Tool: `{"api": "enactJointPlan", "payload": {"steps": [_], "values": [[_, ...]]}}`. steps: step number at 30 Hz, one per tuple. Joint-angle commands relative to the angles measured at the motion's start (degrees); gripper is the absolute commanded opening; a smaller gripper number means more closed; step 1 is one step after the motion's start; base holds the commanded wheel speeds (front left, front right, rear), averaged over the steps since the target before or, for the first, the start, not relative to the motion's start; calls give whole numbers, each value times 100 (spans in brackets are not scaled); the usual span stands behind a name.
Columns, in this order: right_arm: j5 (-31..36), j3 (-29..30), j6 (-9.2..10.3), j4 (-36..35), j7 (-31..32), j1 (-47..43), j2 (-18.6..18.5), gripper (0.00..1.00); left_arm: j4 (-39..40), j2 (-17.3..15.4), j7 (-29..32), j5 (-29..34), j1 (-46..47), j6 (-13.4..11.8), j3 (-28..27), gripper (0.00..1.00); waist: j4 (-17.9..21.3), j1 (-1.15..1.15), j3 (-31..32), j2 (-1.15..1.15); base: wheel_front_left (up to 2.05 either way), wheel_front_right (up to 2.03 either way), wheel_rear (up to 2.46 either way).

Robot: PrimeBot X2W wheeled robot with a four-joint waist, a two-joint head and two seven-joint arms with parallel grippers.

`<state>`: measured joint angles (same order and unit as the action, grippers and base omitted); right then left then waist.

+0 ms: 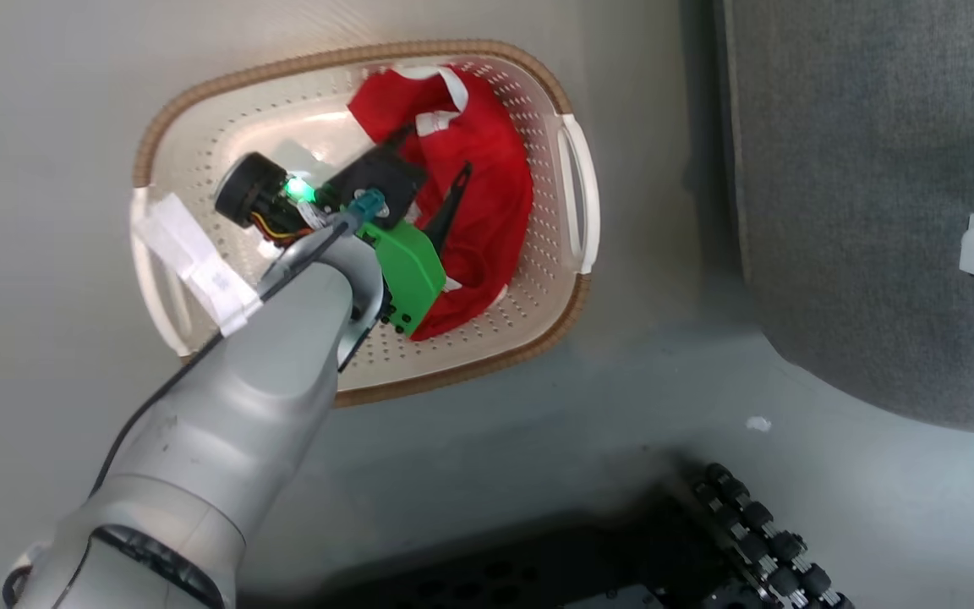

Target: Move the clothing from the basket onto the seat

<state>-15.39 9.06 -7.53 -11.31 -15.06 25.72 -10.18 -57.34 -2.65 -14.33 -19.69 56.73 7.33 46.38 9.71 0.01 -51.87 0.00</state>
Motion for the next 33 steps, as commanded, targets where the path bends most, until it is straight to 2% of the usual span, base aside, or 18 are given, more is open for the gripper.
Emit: {"api": "enactJointPlan", "payload": {"steps": [1,6,10,16,21,24,25,26,27,33], "values": [[46,-37,8,-66,-17,95,25,100,-113,-42,67,-78,220,25,116,100,437,-1,-477,0,0,0,0],[-77,-81,8,-163,-17,139,111,100,-534,-45,225,-324,620,21,511,100,636,-1,-656,0,0,0,0],[-93,-115,8,-292,-17,186,67,100,-1002,-85,244,-354,942,15,570,100,743,-1,-781,0,0,0,0],[-50,-182,8,-495,-17,212,16,100,-1417,-71,214,-364,1216,-239,550,100,869,-1,-923,0,0,0,0],[-19,-192,8,-572,-17,206,4,100,-1473,-53,149,-417,1302,-152,597,100,910,-1,-999,0,0,0,0],[7,-215,8,-585,-17,148,15,100,-1521,-42,327,-469,1283,-45,708,100,939,-1,-1000,0,0,0,0],[20,-225,8,-582,-17,133,15,100,-1526,-39,352,-486,1286,-31,736,74,947,-1,-994,0,0,0,0],[32,-234,8,-582,-17,119,16,100,-1532,-38,346,-504,1291,-29,751,27,953,-1,-989,0,0,0,0],[39,-232,8,-584,-17,106,20,100,-1538,-38,329,-534,1302,-20,760,0,960,-1,-983,0,0,0,0],[37,-200,8,-552,-17,145,74,100,-1574,-37,212,-632,1375,7,792,0,993,-1,-935,0,0,0,0]]}}
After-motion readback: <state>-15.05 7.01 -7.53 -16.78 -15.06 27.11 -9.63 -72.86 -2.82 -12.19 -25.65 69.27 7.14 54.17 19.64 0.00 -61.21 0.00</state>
